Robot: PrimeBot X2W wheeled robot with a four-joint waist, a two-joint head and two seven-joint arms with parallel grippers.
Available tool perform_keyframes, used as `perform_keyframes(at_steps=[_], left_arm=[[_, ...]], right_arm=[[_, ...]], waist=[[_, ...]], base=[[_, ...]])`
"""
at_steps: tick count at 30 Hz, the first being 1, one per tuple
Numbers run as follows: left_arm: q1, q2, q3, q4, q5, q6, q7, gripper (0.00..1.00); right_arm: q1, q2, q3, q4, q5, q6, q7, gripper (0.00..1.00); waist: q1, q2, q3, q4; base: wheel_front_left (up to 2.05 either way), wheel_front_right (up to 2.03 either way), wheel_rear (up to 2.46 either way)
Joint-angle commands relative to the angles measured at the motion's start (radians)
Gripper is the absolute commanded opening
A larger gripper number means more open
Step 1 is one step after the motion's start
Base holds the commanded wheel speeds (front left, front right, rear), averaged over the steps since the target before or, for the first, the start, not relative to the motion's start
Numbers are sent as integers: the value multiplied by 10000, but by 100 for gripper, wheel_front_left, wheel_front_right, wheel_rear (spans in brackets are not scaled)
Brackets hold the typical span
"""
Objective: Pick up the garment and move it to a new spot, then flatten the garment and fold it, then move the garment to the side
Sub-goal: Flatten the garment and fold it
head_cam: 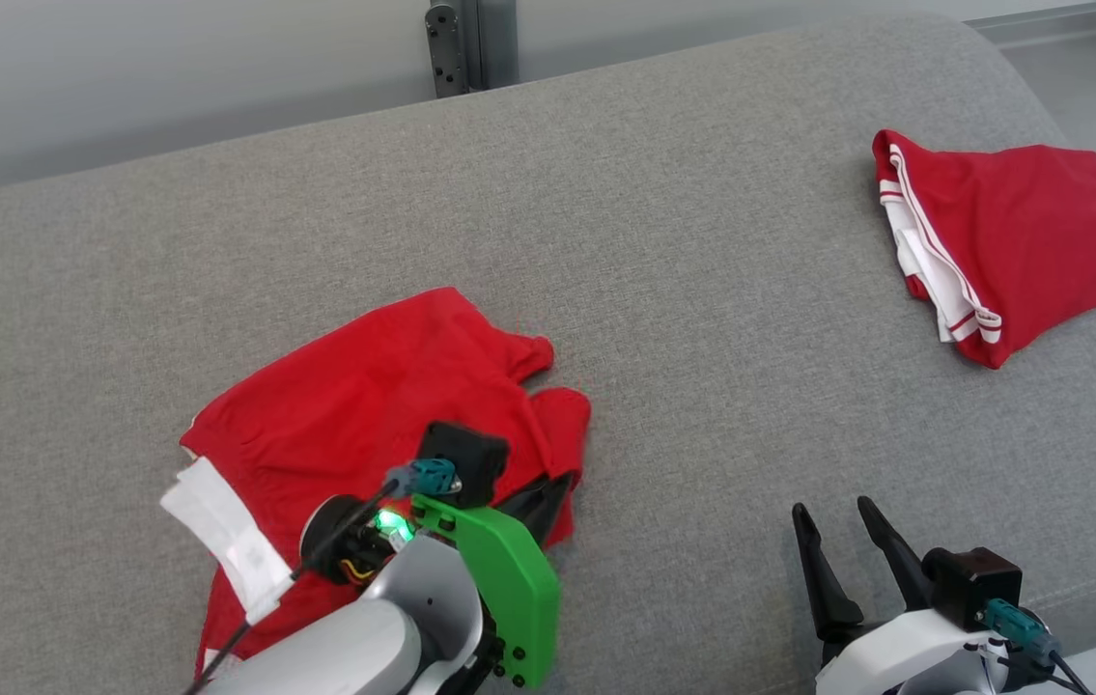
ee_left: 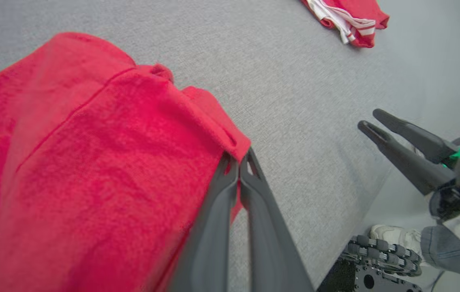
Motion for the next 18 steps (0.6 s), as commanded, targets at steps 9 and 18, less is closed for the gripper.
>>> perform_keyframes(at_steps=[9, 18], left_arm=[[588, 1581, 1144, -3266, -2016, -881, 451, 0], [-1207, 950, 1964, 248, -1923, -1202, 311, 0]], right_arm=[[-24, -65, -57, -8, -51, -3, 5, 100], [-584, -101, 163, -18, -9, -3, 5, 100]], waist=[[0, 0, 48, 65], [0, 0, 882, 17]], base=[[0, 0, 0], [0, 0, 0]])
